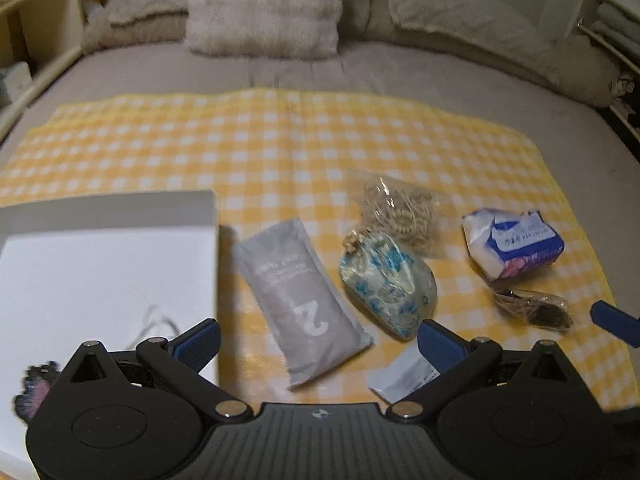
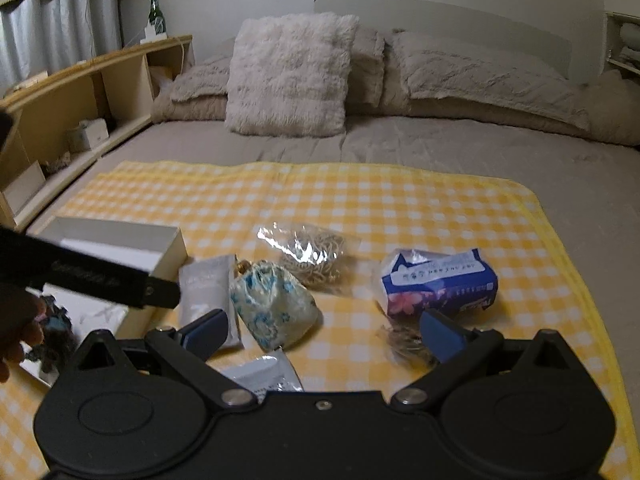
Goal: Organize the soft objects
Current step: 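Grasp the grey cushion packet with the left tool while the right tool grasps the printed sachet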
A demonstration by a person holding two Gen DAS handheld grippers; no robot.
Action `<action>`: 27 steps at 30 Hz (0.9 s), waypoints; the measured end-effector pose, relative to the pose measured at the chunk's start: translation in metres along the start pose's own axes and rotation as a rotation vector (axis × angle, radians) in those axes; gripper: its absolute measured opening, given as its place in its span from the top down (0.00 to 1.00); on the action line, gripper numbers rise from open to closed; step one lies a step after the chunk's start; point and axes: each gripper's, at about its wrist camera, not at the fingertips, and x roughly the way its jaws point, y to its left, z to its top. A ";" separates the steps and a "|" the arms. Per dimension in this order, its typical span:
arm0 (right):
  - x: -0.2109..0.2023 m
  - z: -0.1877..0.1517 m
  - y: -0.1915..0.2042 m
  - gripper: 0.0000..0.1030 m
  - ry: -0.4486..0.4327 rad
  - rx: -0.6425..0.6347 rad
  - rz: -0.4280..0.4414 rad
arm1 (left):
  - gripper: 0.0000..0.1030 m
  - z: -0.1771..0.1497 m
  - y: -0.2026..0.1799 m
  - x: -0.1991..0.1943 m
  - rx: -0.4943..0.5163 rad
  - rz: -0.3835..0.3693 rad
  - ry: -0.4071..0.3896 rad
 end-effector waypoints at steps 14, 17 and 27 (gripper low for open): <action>0.046 -0.020 0.025 0.00 0.184 -0.209 0.142 | 0.26 0.017 -0.023 0.060 0.024 0.069 0.092; 0.054 -0.024 0.031 0.06 0.241 -0.215 0.179 | 0.35 0.021 -0.023 0.072 0.032 0.084 0.093; 0.081 -0.043 0.044 0.30 0.392 -0.275 0.218 | 0.47 0.021 -0.022 0.090 0.205 0.088 0.113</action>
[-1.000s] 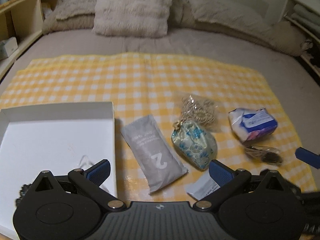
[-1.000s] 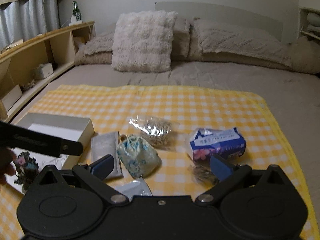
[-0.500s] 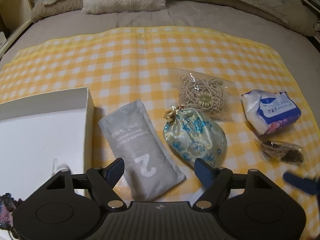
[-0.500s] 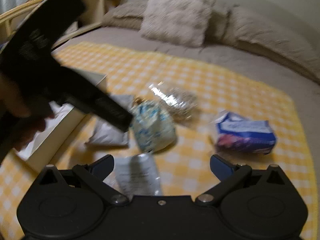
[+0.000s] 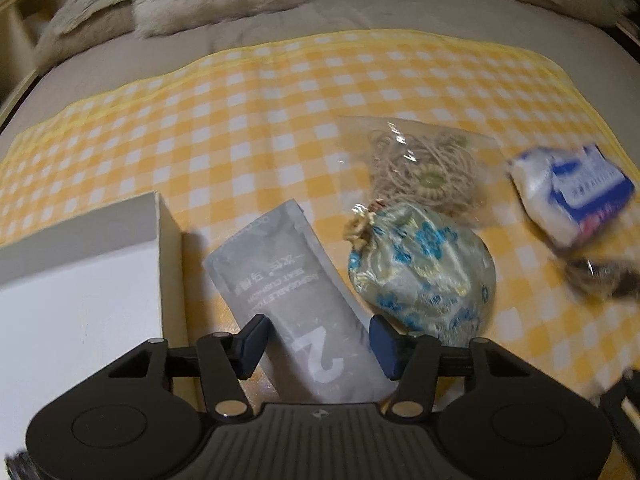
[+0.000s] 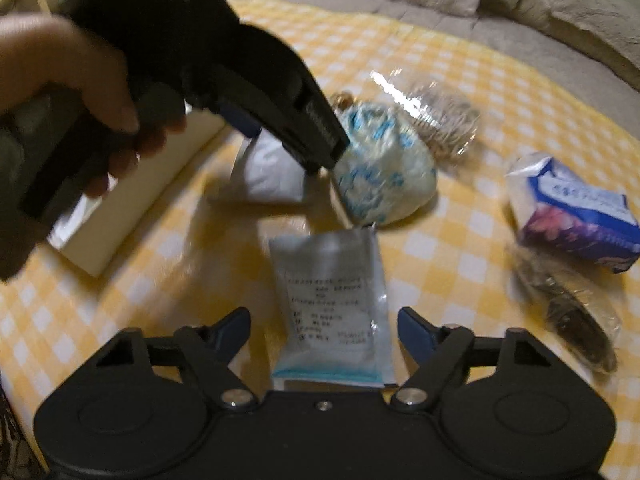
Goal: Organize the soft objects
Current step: 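Grasp the grey cushion packet with the left tool while the right tool grasps the printed sachet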
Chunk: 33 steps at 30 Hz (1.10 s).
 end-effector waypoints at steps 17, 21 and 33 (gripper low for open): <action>-0.023 -0.030 -0.027 0.42 0.110 0.075 -0.047 | 0.31 -0.048 -0.029 -0.023 0.342 -0.159 0.005; -0.031 -0.030 -0.031 0.35 0.076 0.122 -0.038 | 0.17 -0.041 -0.021 -0.023 0.206 -0.122 0.001; -0.010 -0.021 -0.040 0.26 0.127 0.155 -0.039 | 0.17 -0.032 -0.009 0.003 0.052 -0.128 0.068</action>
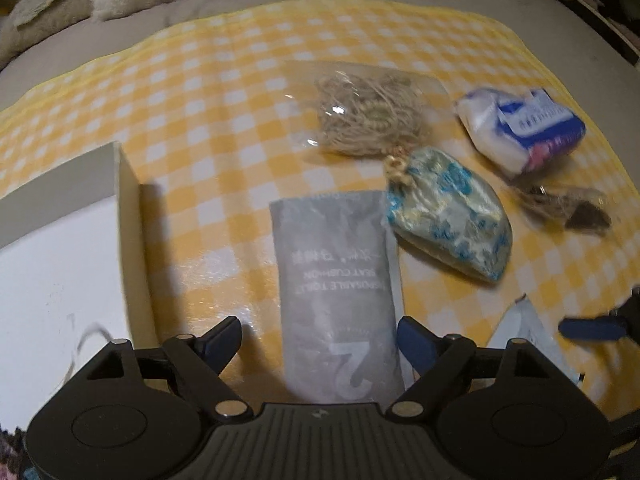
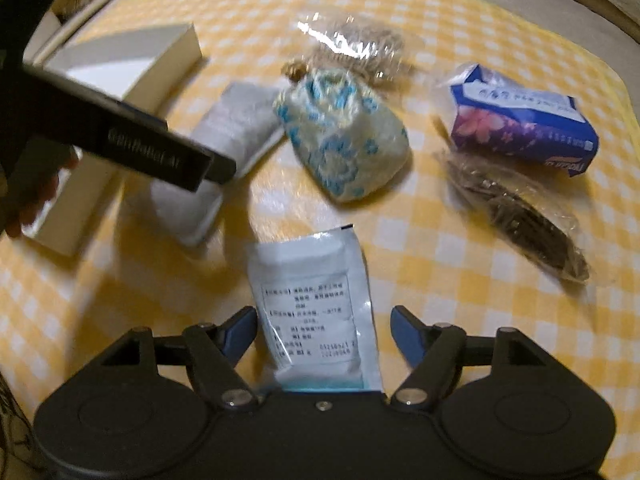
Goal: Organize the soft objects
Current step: 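Grasp the grey cushion packet with the left tool while the right tool grasps the printed sachet, then carry both packets into the white box and open both tools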
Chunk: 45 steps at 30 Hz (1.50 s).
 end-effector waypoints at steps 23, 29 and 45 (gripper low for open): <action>-0.048 0.001 0.004 0.61 -0.164 0.052 -0.060 | 0.45 -0.016 -0.002 -0.067 -0.033 -0.041 -0.103; -0.077 0.007 0.009 0.61 -0.285 0.109 -0.057 | 0.45 -0.026 0.006 -0.110 -0.055 -0.043 -0.222; -0.116 0.041 0.073 0.61 -0.496 0.178 0.014 | 0.45 -0.071 0.087 -0.191 -0.130 0.012 -0.447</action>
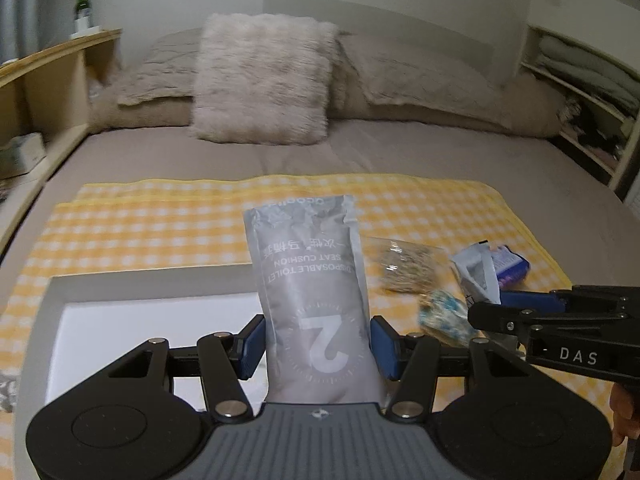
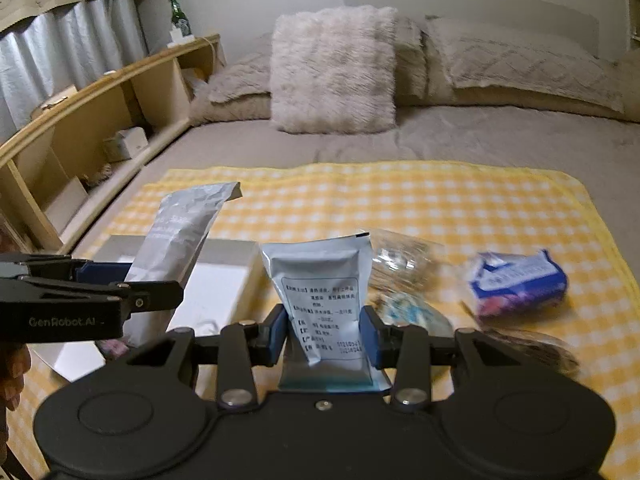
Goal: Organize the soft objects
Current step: 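Carry both packets into the white box and open both tools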
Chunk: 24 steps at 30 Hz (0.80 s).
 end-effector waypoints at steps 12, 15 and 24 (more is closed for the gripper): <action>0.030 0.009 0.072 0.60 0.022 0.006 0.088 | 0.45 -0.023 0.088 -0.021 -0.001 0.130 0.009; 0.038 0.008 0.090 0.59 0.032 0.005 0.126 | 0.45 -0.029 0.107 -0.023 -0.010 0.158 0.019; 0.062 0.007 0.153 0.58 0.089 0.073 0.308 | 0.45 -0.047 0.161 -0.027 -0.034 0.189 0.071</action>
